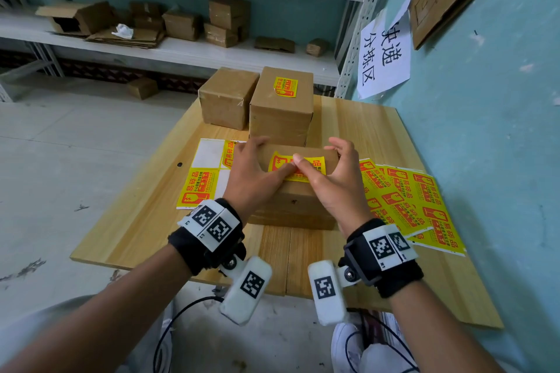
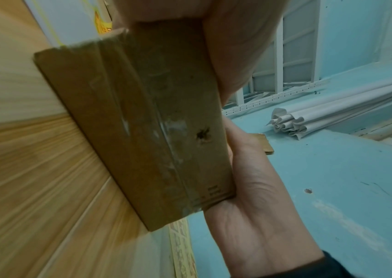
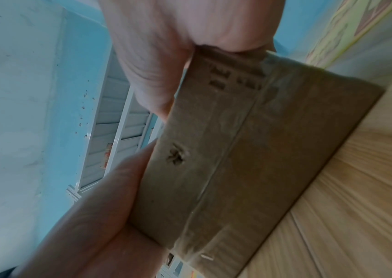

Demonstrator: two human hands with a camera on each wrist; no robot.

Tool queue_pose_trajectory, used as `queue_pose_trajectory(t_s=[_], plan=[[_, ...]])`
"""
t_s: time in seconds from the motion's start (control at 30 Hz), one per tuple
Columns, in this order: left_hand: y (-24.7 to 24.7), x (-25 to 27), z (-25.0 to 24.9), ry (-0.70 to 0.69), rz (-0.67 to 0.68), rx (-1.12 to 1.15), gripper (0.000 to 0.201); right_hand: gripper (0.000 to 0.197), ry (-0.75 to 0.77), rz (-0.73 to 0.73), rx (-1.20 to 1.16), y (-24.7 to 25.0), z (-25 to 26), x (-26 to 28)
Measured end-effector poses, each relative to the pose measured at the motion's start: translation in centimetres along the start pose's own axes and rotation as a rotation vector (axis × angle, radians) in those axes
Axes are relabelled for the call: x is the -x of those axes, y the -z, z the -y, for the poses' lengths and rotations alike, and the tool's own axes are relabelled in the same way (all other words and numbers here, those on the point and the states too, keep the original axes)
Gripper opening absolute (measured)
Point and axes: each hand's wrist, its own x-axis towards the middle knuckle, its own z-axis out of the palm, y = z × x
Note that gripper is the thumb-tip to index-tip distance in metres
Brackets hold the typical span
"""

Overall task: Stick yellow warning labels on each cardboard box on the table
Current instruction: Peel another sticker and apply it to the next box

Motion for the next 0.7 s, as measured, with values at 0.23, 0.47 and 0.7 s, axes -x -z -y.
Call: queue_pose_trajectory(t_s=[0.23, 0.47, 0.7], plan=[[-0.17, -0.18, -0.17, 0.021, -0.046, 0.036, 0.054, 0.056, 0.014, -0.048, -0.028, -0.25, -0.47, -0.46], [-0.34, -0.48, -0.16, 0.049, -0.061, 0.074, 0.042, 0.048, 0.012, -0.059, -0.075, -0.30, -0.77, -0.68], [-0.40, -0.58, -0.08, 0.069, -0.060, 0.118, 0.030, 0.041, 0.029, -0.077, -0.109, -0.33, -0.82, -0.60]])
